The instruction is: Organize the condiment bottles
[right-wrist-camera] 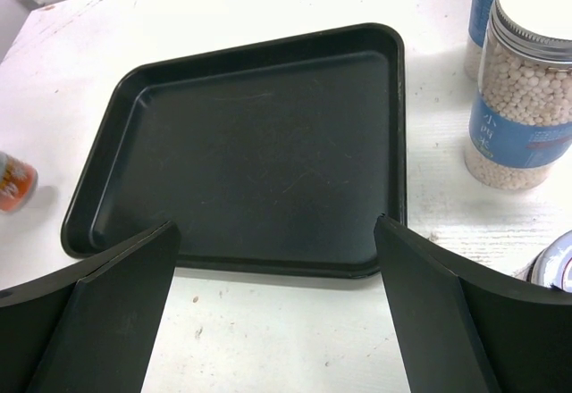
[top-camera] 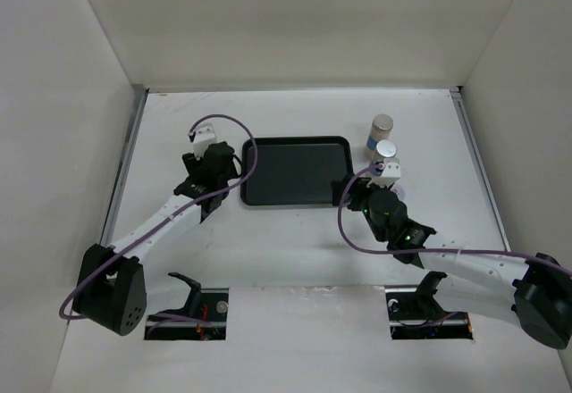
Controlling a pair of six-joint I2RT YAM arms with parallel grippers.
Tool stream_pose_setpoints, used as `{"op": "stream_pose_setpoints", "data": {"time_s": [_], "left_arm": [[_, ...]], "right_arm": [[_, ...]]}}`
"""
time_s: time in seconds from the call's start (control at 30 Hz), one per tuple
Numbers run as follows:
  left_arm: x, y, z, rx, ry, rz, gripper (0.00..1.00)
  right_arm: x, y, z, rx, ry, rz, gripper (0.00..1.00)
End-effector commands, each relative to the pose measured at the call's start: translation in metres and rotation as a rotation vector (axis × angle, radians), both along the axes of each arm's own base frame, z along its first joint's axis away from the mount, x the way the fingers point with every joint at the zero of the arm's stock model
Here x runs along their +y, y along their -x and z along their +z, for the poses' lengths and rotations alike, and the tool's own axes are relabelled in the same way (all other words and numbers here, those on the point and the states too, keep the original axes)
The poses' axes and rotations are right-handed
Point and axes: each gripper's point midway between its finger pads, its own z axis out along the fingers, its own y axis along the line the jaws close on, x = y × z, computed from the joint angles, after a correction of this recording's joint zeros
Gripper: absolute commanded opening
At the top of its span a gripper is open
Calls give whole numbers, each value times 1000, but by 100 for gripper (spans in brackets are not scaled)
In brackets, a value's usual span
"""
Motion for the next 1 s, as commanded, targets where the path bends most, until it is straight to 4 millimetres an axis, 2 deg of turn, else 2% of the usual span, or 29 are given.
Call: {"op": "stream_pose_setpoints", "data": {"time_s": [0.0, 0.13, 0.23, 0.37, 0.5, 0.6, 0.67, 0.7, 0.8, 0.97], "left_arm": [[-37, -32, 105, -295, 78, -52, 33], [-92, -56, 106, -302, 100, -159, 34], [-118, -78, 95, -304, 113, -203, 34], [-142, -112, 74, -271, 122, -239, 34], [-147, -132, 47, -225, 107, -235, 35], [-148, -136, 27, -188, 90, -241, 42], [-148, -135, 17, -169, 85, -241, 53], [-147, -133, 13, -162, 89, -235, 65], [-144, -124, 24, -198, 114, -230, 84], [-135, -93, 53, -301, 185, -227, 97]], "right_arm": [[1, -2, 12, -45, -49, 2, 97], [-6, -7, 8, -34, -46, -21, 97], [-8, -8, 9, -42, -46, -32, 97], [-9, -8, 5, -32, -42, -33, 97], [-11, -8, 5, -36, -42, -39, 97], [-14, -8, 5, -38, -40, -46, 97], [-14, -8, 6, -40, -40, -47, 98], [-15, -9, 7, -43, -41, -50, 99], [-17, -9, 6, -43, -35, -60, 100], [-22, -10, 8, -50, -32, -82, 99]]}}
